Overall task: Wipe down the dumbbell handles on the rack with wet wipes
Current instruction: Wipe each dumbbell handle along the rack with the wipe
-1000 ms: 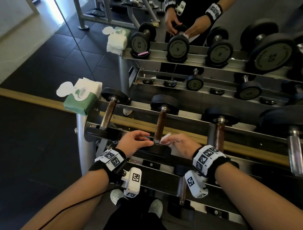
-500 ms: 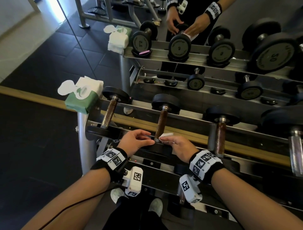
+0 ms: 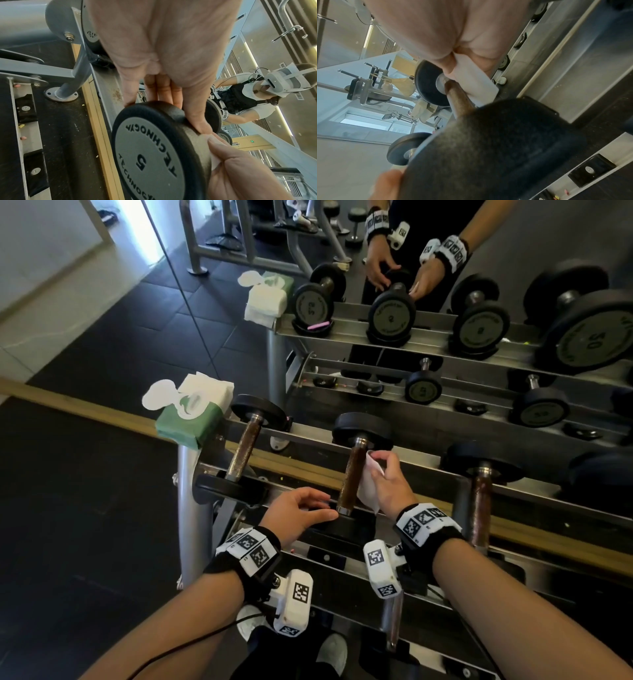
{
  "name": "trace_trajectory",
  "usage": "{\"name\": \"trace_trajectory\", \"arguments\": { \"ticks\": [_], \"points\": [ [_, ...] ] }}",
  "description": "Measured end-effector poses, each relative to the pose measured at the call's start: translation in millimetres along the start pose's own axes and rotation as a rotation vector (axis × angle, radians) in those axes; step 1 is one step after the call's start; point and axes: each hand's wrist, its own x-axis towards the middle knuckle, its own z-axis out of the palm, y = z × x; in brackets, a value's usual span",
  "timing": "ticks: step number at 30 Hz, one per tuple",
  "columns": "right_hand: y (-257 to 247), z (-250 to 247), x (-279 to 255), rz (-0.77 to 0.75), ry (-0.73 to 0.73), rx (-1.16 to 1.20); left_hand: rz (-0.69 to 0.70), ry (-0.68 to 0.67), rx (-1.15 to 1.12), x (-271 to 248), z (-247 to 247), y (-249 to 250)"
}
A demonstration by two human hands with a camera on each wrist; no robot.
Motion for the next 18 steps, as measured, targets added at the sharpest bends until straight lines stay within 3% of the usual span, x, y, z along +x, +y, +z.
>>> {"name": "trace_trajectory", "arguments": {
  "ticks": [10, 18],
  "points": [
    [25.9, 5.4, -27.0, 0.042, -0.166, 0.112, -0.008, 0.015, -0.015, -1.8, -0.2, 1.2],
    [20.1, -0.5, -6.9, 0.052, 0.019, 0.17, 0.011, 0.014, 0.025, -1.6, -0.1, -4.3]
  ]
}}
